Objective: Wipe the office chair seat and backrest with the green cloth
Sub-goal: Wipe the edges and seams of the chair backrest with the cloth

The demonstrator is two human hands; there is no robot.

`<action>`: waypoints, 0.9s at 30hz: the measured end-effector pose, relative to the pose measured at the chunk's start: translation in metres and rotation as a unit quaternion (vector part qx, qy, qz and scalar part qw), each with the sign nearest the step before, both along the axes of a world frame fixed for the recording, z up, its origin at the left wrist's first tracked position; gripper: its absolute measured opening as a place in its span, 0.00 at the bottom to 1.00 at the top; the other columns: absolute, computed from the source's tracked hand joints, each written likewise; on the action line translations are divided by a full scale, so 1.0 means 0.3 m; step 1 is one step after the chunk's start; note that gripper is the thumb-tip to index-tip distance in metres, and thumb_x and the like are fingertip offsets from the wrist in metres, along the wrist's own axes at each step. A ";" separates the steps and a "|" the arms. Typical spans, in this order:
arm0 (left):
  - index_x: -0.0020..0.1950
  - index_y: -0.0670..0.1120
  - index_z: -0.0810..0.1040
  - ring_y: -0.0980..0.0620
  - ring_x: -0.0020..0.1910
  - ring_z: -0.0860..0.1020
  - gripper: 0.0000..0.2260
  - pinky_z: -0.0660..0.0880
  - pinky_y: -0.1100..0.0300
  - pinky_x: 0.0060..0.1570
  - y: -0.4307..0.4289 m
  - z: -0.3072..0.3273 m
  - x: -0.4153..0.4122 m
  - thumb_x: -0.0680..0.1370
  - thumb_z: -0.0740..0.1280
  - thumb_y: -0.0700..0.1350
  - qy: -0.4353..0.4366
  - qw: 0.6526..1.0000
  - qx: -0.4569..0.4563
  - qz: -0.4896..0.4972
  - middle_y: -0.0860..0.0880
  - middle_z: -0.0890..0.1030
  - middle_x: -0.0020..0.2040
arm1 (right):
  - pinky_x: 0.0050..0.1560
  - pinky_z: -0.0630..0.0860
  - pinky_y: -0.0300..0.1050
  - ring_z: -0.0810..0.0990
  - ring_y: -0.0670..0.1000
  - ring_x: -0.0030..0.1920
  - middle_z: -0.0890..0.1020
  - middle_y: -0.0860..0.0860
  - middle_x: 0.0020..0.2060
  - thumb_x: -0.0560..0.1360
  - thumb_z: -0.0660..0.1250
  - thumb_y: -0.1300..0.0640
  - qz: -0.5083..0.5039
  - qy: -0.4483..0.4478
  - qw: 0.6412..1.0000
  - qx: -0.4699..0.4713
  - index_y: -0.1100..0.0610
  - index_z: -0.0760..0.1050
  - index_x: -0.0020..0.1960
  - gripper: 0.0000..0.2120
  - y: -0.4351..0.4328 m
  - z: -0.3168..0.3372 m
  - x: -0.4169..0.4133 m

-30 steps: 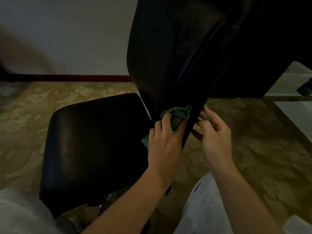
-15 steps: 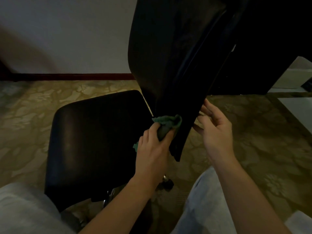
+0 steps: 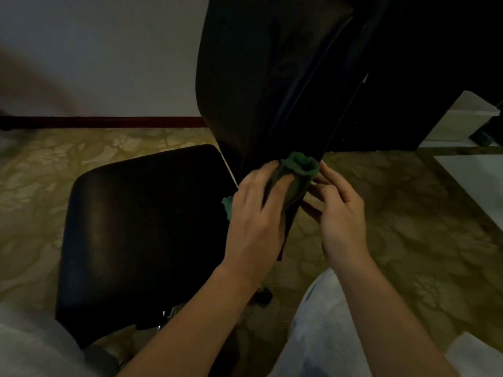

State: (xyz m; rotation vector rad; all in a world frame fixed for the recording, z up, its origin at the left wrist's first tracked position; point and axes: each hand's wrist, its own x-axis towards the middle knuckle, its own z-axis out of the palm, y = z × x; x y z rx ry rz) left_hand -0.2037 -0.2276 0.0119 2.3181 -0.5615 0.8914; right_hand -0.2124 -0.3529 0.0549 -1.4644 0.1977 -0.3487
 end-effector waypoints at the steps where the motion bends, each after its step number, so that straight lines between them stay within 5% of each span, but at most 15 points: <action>1: 0.70 0.39 0.76 0.42 0.69 0.70 0.17 0.71 0.50 0.69 -0.003 0.006 0.006 0.81 0.68 0.40 -0.025 1.000 0.004 0.007 0.42 0.70 0.70 | 0.52 0.81 0.42 0.82 0.42 0.56 0.84 0.41 0.53 0.84 0.54 0.62 -0.002 0.003 1.000 0.007 0.43 0.77 0.60 0.18 -0.002 -0.002 0.000; 6: 0.61 0.45 0.82 0.45 0.66 0.72 0.13 0.71 0.50 0.57 0.012 -0.039 0.049 0.79 0.63 0.43 -0.050 0.992 0.105 -0.050 0.47 0.82 0.62 | 0.55 0.80 0.43 0.81 0.41 0.56 0.84 0.40 0.53 0.83 0.55 0.62 -0.013 0.009 1.000 0.012 0.42 0.78 0.59 0.19 0.000 -0.001 0.004; 19: 0.58 0.47 0.79 0.40 0.67 0.76 0.12 0.76 0.47 0.58 -0.012 -0.075 0.003 0.78 0.60 0.44 0.022 0.992 0.120 -0.014 0.45 0.79 0.68 | 0.49 0.80 0.39 0.82 0.42 0.56 0.84 0.43 0.54 0.83 0.53 0.63 0.010 0.002 1.000 0.008 0.45 0.78 0.61 0.20 -0.017 -0.002 0.006; 27: 0.55 0.49 0.81 0.41 0.61 0.75 0.11 0.74 0.50 0.50 -0.037 -0.099 0.001 0.74 0.65 0.45 0.057 0.981 0.182 0.019 0.49 0.82 0.61 | 0.51 0.81 0.41 0.82 0.43 0.56 0.84 0.43 0.54 0.83 0.53 0.63 0.012 0.004 1.000 0.005 0.46 0.77 0.63 0.20 -0.020 -0.006 0.013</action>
